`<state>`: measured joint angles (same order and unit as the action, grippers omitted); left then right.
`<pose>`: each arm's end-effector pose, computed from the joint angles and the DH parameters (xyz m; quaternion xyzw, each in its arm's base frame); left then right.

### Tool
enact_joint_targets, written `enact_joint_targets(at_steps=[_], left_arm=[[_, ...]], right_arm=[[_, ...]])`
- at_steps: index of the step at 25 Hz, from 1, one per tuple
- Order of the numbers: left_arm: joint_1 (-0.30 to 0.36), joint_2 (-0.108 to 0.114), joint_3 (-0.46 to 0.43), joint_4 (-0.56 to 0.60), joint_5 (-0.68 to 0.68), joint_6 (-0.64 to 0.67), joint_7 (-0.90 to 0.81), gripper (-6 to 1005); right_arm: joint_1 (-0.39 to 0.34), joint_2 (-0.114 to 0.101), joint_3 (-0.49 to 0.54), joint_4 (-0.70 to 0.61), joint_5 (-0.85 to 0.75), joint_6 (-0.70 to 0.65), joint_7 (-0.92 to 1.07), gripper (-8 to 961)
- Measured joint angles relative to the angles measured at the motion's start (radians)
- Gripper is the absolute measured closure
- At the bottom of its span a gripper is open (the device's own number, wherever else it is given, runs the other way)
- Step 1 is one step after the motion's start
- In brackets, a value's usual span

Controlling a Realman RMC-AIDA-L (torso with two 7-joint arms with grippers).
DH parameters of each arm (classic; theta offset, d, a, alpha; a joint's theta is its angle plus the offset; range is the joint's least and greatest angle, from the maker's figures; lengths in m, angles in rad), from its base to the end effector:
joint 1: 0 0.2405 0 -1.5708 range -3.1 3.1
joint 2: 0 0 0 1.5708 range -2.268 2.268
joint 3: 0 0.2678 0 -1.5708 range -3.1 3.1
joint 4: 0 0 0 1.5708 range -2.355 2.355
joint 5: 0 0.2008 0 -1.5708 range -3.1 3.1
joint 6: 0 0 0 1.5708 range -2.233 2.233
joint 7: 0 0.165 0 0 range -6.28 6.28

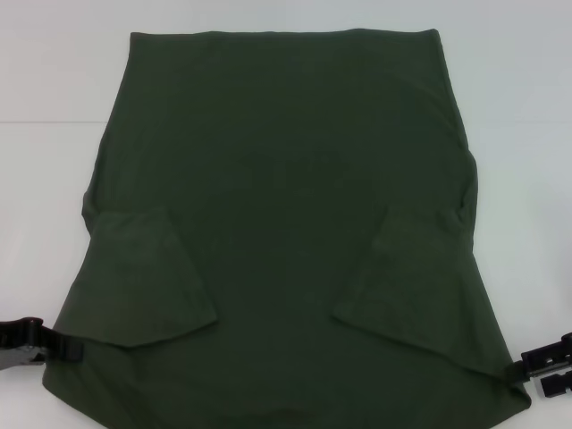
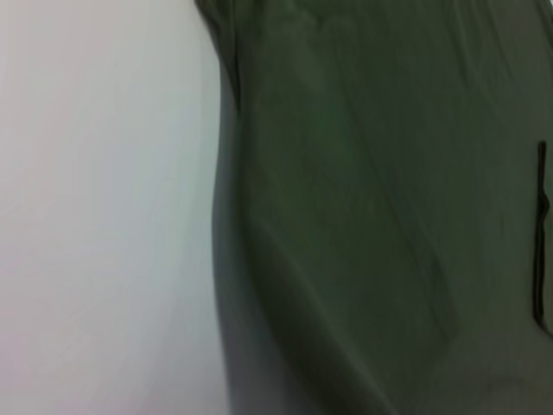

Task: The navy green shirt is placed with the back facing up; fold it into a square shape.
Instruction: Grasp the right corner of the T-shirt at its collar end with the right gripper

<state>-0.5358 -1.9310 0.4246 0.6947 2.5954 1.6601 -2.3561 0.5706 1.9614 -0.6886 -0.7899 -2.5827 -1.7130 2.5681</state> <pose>-0.3532 0.3056 0.0407 -0.7208 -0.6836 -0.0669 0.0934 0.3256 0.3100 0.0230 -0.7193 0.6915 -0.0316 0.0588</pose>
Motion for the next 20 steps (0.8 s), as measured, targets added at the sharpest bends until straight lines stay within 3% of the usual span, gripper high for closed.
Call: enact_joint_targets(at_steps=[20], left_arm=[[0.001,0.0,-0.013,0.0,0.0,-0.007,0.0,963]], right_arm=[[0.005,0.029,-0.005,0.008,-0.005,0.042,-0.034,146]])
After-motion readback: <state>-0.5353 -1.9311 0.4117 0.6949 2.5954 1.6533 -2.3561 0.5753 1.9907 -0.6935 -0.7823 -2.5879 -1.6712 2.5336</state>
